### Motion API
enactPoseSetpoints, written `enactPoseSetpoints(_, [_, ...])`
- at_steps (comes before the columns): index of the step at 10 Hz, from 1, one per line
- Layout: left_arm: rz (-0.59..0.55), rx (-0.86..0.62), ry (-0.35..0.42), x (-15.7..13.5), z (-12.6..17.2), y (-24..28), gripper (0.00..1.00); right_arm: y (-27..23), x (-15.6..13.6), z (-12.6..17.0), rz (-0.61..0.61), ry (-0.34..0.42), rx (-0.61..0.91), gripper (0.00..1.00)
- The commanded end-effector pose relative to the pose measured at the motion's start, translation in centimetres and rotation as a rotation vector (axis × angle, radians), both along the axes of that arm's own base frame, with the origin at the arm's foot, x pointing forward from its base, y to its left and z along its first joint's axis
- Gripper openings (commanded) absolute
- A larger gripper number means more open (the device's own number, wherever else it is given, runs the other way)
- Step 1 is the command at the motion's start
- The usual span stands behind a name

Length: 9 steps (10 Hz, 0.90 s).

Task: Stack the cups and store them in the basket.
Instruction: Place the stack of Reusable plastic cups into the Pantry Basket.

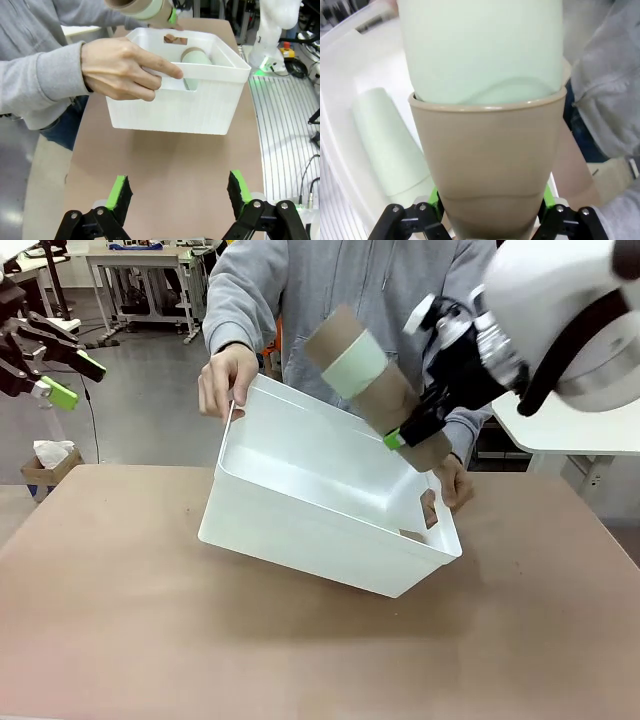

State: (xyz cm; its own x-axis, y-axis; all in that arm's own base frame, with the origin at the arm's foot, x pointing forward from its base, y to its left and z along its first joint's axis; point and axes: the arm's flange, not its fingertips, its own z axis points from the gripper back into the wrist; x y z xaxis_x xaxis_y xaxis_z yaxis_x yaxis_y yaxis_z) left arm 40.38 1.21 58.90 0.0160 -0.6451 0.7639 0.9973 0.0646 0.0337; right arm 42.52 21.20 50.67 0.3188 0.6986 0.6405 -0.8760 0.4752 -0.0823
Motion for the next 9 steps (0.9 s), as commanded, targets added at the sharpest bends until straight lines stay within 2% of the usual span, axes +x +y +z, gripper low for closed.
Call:
enactPoseSetpoints(1, [-0.005,-0.003,-0.003,-0.1,0.2,-0.1,1.0,1.5,-0.3,-1.1,-0.046,0.006,-0.113,0.85])
enactPoseSetpoints(4, [-0.005,-0.003,-0.003,-0.1,0.2,-0.1,1.0,2.9,-0.9,-4.9,-0.015,-0.029,-0.203,0.85])
enactPoseSetpoints(9, [-0.005,-0.003,-0.003,-0.1,0.2,-0.1,1.0,5.7,0.6,-7.3,0.028,-0.093,-0.261,0.85])
